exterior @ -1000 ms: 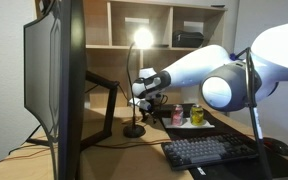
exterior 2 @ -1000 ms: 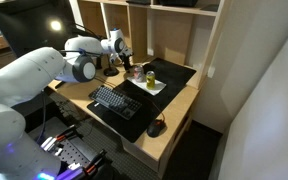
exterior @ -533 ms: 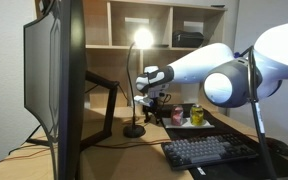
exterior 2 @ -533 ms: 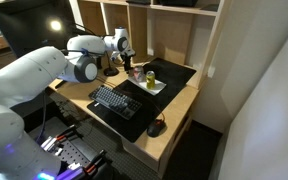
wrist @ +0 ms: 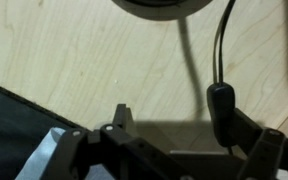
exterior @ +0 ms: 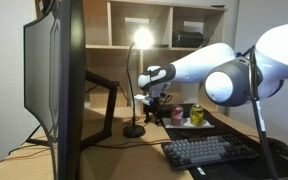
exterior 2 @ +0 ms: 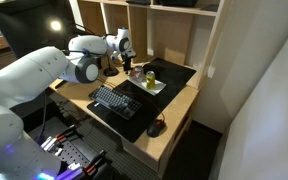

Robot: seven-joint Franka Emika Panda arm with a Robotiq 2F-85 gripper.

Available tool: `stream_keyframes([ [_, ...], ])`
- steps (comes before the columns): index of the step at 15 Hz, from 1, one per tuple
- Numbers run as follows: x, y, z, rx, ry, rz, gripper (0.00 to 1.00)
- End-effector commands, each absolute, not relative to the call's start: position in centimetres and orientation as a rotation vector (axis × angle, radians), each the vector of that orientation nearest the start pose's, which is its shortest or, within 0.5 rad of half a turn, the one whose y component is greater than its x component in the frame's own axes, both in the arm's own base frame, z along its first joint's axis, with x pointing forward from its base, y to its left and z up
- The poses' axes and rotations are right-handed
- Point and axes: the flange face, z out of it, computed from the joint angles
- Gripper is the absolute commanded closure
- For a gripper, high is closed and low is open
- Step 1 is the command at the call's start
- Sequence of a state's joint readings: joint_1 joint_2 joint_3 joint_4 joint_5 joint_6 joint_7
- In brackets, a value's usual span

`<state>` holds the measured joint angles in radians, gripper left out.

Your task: Turn off the lamp

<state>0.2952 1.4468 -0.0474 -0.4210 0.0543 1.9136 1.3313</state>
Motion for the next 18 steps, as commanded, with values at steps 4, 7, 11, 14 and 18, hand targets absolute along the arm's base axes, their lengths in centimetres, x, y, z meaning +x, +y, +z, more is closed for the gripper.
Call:
stream_keyframes([
  [4, 75.4, 21.4, 8.7, -2.712, 1.719, 0.13, 0.0],
  [7, 75.2, 21.5, 8.9, -2.719, 1.724, 0.144, 0.0],
  [11, 75.0, 21.6, 9.2, -2.75, 1.706, 0.169, 0.0],
  [14, 74.8, 21.6, 9.3, -2.772, 1.673, 0.215, 0.0],
  [18, 74.4, 21.6, 9.2, -2.807, 1.634, 0.26, 0.0],
])
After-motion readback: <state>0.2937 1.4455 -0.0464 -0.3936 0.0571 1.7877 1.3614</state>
